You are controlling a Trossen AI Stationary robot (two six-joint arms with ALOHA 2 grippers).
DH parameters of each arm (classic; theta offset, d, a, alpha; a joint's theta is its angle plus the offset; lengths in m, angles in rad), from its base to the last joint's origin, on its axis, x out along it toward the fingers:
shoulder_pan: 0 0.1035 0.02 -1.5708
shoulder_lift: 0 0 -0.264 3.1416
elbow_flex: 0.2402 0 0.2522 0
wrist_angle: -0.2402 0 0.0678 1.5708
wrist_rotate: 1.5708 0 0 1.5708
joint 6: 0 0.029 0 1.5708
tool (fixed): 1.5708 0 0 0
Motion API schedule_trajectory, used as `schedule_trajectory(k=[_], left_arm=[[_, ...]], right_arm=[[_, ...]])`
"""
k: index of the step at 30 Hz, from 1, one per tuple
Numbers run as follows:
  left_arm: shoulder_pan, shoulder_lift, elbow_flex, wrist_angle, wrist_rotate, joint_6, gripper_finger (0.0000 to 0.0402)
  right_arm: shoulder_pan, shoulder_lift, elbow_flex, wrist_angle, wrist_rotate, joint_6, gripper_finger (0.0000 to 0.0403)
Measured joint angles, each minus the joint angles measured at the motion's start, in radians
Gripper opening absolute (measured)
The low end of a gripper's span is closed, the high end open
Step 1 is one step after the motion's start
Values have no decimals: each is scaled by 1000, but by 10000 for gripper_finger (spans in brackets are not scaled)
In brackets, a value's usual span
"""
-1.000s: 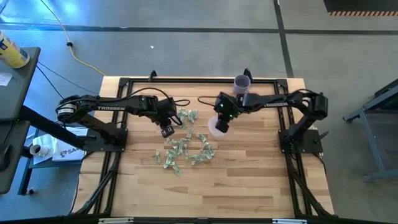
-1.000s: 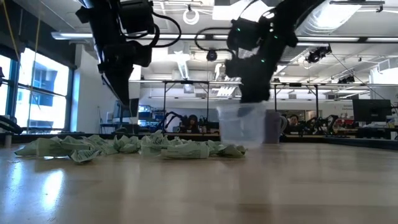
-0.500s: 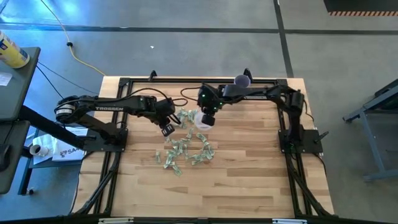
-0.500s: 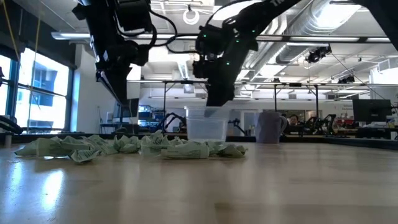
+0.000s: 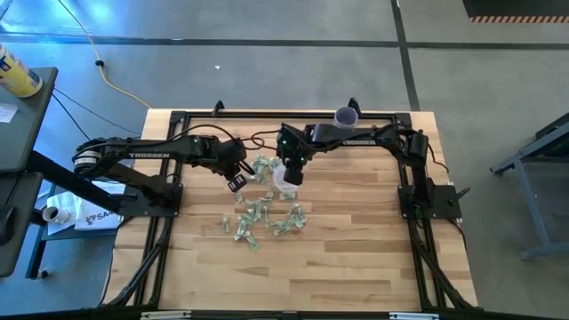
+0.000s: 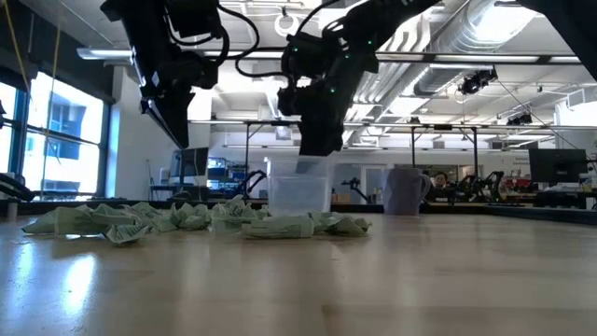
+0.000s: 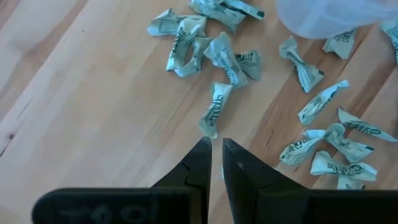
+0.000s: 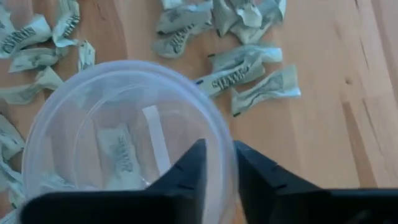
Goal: Pick and place Stevia / Truvia into bins
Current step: Adjust the transparent container, then put the stevia packet into the transparent container
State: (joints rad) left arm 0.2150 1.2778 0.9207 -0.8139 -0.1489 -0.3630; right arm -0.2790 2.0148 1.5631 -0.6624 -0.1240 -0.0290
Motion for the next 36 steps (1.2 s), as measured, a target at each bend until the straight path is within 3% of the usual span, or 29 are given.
schedule_trajectory(k=[7, 14, 16, 19, 22, 25, 31, 36], left_arm=[[0, 0, 0, 1, 0, 2, 74], [5, 0, -39, 57, 8, 27, 74], [35, 0, -43, 90, 53, 43, 74], [87, 0, -44, 135, 129, 49, 74], [143, 0, -44, 175, 190, 52, 74], [207, 0, -44, 181, 256, 65, 74], [275, 0, -44, 181, 275, 99, 74], [290, 0, -44, 181, 268, 108, 74]], right_arm=[[-1, -23, 0, -36, 73, -3, 177], [-9, -107, 0, -75, 149, -48, 225], [-22, -130, 0, -69, 144, -37, 230], [-79, -126, 1, -21, 50, 67, 231], [-144, -72, 28, 36, -9, 214, 226], [-170, 12, 122, 44, -30, 259, 216], [-149, 229, 375, -142, -47, 238, 195], [-127, 339, 521, -289, -34, 249, 191]])
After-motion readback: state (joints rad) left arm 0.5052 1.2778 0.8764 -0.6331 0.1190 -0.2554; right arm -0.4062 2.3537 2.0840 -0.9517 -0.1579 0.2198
